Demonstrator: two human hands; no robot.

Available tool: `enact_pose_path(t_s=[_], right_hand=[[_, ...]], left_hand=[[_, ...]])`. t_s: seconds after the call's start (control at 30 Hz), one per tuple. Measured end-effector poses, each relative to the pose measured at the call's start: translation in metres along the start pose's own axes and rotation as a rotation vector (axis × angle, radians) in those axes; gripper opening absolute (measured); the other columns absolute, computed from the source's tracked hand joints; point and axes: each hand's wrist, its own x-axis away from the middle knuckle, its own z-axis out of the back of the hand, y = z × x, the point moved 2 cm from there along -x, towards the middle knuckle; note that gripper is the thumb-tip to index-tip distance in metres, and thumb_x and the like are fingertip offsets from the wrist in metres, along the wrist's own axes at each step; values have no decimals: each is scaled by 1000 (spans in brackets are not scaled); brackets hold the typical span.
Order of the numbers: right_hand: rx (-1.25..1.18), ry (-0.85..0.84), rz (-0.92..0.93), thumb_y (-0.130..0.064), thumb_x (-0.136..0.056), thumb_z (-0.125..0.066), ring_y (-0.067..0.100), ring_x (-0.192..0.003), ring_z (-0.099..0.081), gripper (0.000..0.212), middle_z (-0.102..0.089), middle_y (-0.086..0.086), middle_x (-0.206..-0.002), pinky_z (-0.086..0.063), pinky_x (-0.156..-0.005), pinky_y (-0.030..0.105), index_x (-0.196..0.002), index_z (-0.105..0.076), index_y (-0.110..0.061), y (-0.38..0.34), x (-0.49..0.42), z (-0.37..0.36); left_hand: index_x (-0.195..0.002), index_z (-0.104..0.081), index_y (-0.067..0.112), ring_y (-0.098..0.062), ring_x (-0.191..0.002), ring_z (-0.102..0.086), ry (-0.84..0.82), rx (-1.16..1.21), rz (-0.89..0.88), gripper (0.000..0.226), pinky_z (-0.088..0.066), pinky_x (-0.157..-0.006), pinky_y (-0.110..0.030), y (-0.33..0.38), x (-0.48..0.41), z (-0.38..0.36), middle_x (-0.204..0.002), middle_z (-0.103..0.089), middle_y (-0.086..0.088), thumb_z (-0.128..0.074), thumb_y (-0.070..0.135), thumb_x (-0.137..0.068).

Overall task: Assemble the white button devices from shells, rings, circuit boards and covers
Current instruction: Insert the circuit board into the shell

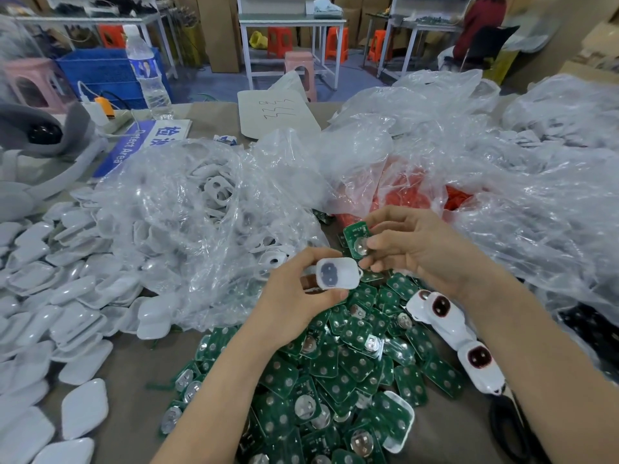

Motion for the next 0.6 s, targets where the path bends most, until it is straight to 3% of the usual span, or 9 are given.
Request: enact_pose_path(t_s=[0.17,0.27,0.43,0.6], right_hand=[[177,-35,-16,0,-84,-65,21,-66,-58,9,-66,14,-80,-45,-53,21,-88,-63,-7,2,-2,-3],[104,-53,-38,2,-86,-62,15,-61,-52,16,-65,11,-78,-42,-50,20,-99,-66,-7,13,-1,-5],[-84,-83,-48,1,-86,-60,19,-62,-60,16,-69,11,-79,-50,-50,22,-98,-68,-6,18,6,-8],[-101,-81,-6,-11,-69,-67,19,-68,-56,17,-66,9,-79,-43,-65,29,-86,-67,-10,9,13,-7]], left_hand=[[-100,-64,45,-2,-85,-68,-102,22,23,47,-48,-72,-8,4,2,2,-97,-71,19,-81,9,-76],[-108,-63,39,0,-86,-69,-125,92,24,49,-49,-73,-9,6,3,1,-102,-72,16,-79,5,-77],[-119,-59,20,-23,-97,-68,-131,389,43,55,-55,-89,-36,5,1,0,-114,-70,0,-81,9,-70],[-118,-66,7,-21,-105,-66,-277,797,120,59,-55,-88,-33,6,2,-3,-115,-68,-11,-88,27,-67]])
